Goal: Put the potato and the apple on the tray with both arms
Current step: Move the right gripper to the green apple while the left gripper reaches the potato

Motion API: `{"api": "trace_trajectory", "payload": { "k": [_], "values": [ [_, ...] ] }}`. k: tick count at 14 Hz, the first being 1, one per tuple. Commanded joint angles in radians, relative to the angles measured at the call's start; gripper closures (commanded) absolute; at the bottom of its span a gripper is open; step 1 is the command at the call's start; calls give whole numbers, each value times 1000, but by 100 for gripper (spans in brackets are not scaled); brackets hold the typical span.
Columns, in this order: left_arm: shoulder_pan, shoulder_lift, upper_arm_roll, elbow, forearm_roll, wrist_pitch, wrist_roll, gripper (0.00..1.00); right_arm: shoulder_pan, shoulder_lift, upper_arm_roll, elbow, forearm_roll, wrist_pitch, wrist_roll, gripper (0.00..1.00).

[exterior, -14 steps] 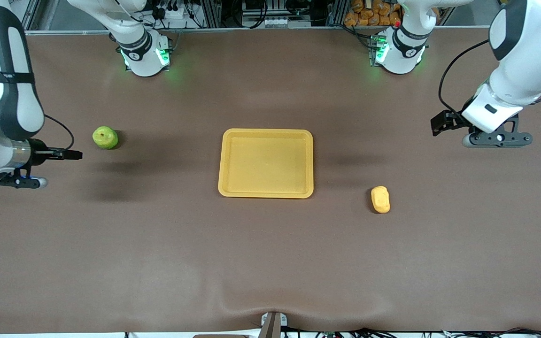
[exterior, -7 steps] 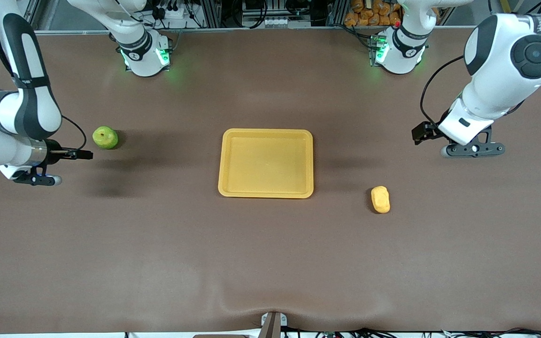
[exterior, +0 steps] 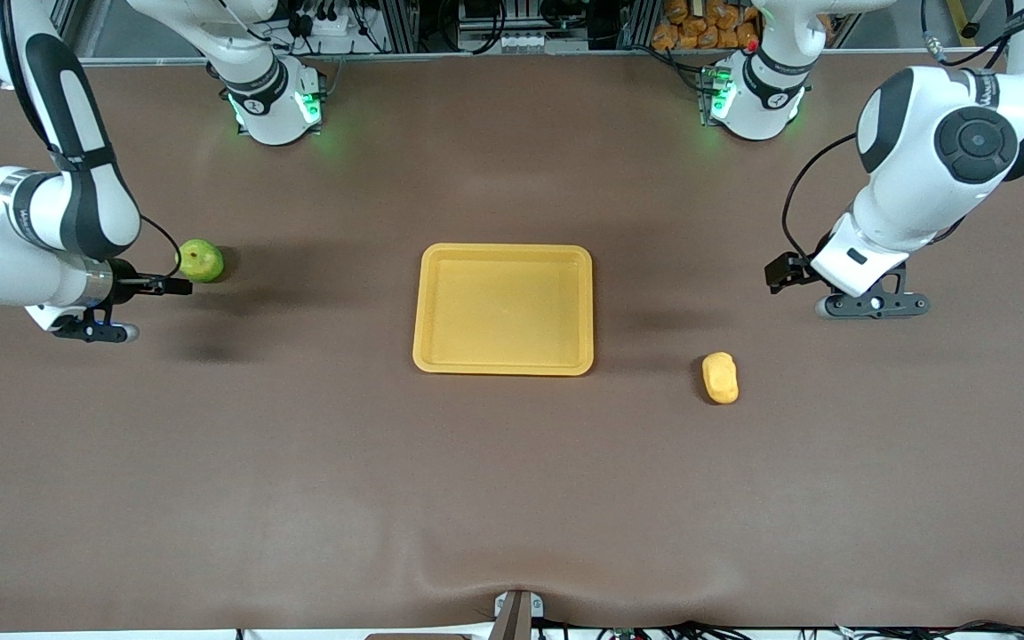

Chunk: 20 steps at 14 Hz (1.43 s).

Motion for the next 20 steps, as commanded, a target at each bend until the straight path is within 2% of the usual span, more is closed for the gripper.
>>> {"api": "trace_trajectory", "payload": {
  "k": [1,4,13,18,20],
  "values": [
    [2,24,-6,-4,-4,32,-9,0,-4,-47,5,-74,6,37,-2,0],
    [3,52,-6,-4,-4,62,-9,0,-13,-50,5,-121,3,90,-4,0],
    [8,165,-6,-1,-1,208,-9,0,-14,-68,2,-181,-6,103,4,0],
    [2,241,-6,1,-1,328,-60,0,-11,-66,2,-261,-8,219,4,0],
    [0,265,-6,5,-3,358,-68,0,-8,-66,1,-262,-9,222,4,0]
  ]
}}
